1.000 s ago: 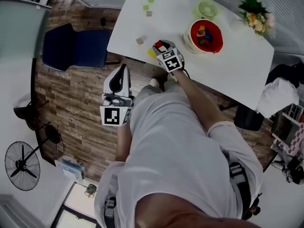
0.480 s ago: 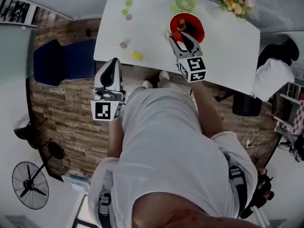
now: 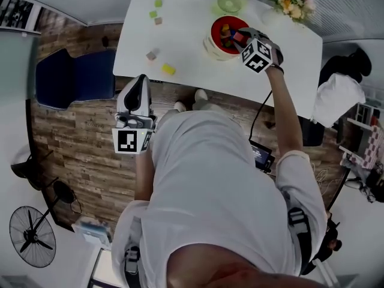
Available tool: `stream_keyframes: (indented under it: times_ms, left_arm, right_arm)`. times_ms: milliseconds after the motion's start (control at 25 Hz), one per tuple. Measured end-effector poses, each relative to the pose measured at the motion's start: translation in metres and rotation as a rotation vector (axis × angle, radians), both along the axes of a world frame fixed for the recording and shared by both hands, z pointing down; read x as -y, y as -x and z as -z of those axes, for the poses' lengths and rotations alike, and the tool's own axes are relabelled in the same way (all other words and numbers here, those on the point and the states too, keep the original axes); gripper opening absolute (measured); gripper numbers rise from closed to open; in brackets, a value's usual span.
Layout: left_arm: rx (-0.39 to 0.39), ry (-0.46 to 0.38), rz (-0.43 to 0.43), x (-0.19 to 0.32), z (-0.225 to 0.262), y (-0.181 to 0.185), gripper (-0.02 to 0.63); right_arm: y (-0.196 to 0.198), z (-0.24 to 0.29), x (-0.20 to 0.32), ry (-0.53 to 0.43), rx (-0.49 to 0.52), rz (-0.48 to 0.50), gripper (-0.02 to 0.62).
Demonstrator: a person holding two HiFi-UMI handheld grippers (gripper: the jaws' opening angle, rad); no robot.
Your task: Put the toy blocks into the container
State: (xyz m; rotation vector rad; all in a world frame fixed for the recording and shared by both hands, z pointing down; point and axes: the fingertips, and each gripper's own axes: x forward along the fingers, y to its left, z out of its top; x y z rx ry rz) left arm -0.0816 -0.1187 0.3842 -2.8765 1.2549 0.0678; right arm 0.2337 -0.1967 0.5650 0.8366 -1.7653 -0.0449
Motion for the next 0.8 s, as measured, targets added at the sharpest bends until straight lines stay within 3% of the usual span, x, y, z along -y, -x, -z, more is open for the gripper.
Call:
stream_keyframes:
  times_ms: [200,360,400,480,640,720,800]
  left_arm:
    - [-0.007,0.007,0.076,-0.014,0.001,0.016,-0.011]
    - [-0.006,0.012,0.139,-0.025,0.002,0.031,-0.011]
    - [-0.008,0.013,0.152,-0.028,0.002,0.034,-0.011]
    - [-0.009,0.013,0.173,-0.031,0.003,0.039,-0.011]
    - [-0.004,0.011,0.182,-0.03,0.004,0.039,-0.011]
    - [-0.004,0.011,0.177,-0.028,0.003,0.037,-0.011]
    - [-0.003,0.011,0.169,-0.026,0.003,0.034,-0.011]
  right_arm:
    - [0.009,-0.068,0.013,0.253,-0.246,0.252,0.155]
    - [0.015,-0.096,0.019,0.333,-0.288,0.325,0.17]
    - [0.017,-0.096,0.019,0.339,-0.274,0.324,0.214]
    - [0.022,-0.088,0.02,0.321,-0.23,0.309,0.251]
    - [0.023,-0.043,0.024,0.17,-0.083,0.198,0.227]
    - [0.026,-0.008,0.022,0.061,0.101,0.1,0.21]
    - [0.04,0.035,0.014,-0.055,0.367,0.011,0.183]
